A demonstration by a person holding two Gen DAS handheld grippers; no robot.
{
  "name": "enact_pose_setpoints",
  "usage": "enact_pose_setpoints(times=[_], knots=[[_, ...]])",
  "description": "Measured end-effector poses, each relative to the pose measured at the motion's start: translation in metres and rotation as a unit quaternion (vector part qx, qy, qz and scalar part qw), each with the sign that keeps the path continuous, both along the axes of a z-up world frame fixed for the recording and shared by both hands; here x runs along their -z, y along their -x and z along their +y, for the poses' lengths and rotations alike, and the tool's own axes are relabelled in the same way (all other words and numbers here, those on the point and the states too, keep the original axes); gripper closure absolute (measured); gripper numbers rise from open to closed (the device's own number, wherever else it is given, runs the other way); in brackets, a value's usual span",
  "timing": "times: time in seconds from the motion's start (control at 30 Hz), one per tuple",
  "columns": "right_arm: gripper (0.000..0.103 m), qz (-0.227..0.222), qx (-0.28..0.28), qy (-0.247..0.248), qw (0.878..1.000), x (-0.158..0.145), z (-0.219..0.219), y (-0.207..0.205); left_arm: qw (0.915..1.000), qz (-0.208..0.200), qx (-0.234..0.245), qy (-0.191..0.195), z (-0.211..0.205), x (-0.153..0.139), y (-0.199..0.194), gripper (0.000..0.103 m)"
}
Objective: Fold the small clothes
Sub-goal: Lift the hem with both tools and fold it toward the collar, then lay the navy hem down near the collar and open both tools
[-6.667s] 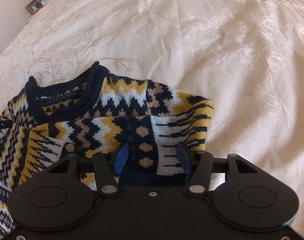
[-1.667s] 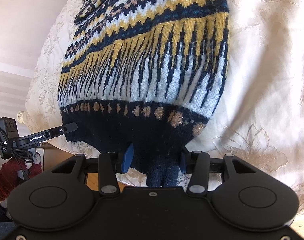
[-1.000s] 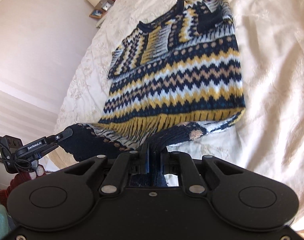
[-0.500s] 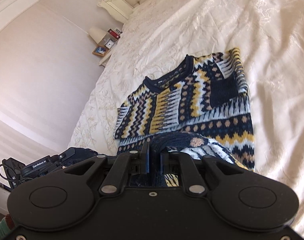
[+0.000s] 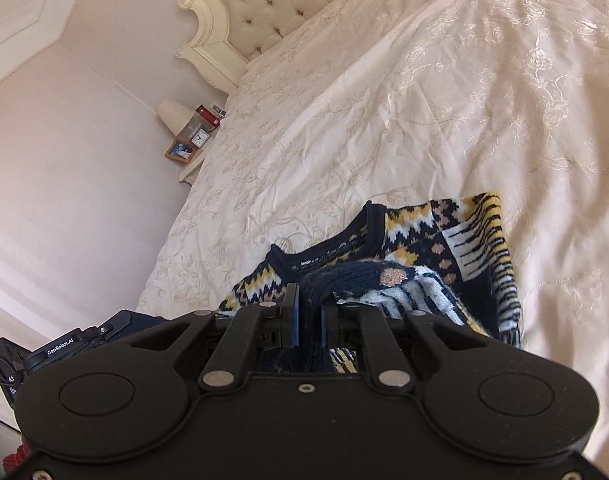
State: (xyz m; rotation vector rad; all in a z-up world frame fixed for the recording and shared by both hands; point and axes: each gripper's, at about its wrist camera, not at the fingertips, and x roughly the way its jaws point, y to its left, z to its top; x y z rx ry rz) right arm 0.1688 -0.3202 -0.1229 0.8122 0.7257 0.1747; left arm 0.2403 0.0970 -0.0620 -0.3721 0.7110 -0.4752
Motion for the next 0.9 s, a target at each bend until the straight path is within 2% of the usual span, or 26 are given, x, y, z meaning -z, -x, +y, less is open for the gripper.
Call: enact_pose_setpoints(times=[0.13,0.47,0.53,0.6,0.7,0.77,0.83,0.9], knots=[[0.085,0.022,0.008,0.009,1.000,0.016,-0.003,-0.035,0.9998,0.015,-0.004,-0.009,-0.009,0.015,-0.031,0.097],[0.079,0.097,0.031,0.006,0.995,0.074,-0.012,-0.100,0.9944,0.068,-0.001,-0.081,-0.030,0.068,-0.097,0.096],[0.078,0.106,0.035,0.002,0.994,0.082,-0.015,-0.108,0.9933,0.078,-0.006,-0.086,-0.030,0.075,-0.109,0.090],[0.075,0.115,0.034,0.007,0.993,0.086,-0.015,-0.115,0.9924,0.089,-0.014,-0.084,-0.029,0.081,-0.121,0.075],[0.056,0.113,0.034,0.016,0.993,0.088,-0.015,-0.120,0.9916,0.082,-0.022,-0.097,-0.028,0.081,-0.129,0.073],[0.039,0.100,0.040,0.020,0.994,0.085,-0.016,-0.120,0.9911,0.078,-0.017,-0.106,-0.029,0.078,-0.130,0.071],[0.031,0.092,0.048,0.030,0.994,0.080,-0.017,-0.120,0.9906,0.071,-0.010,-0.116,-0.032,0.074,-0.128,0.070],[0.031,0.084,0.044,0.051,0.994,0.072,-0.016,-0.119,0.9892,0.067,-0.001,-0.131,-0.036,0.069,-0.123,0.068]])
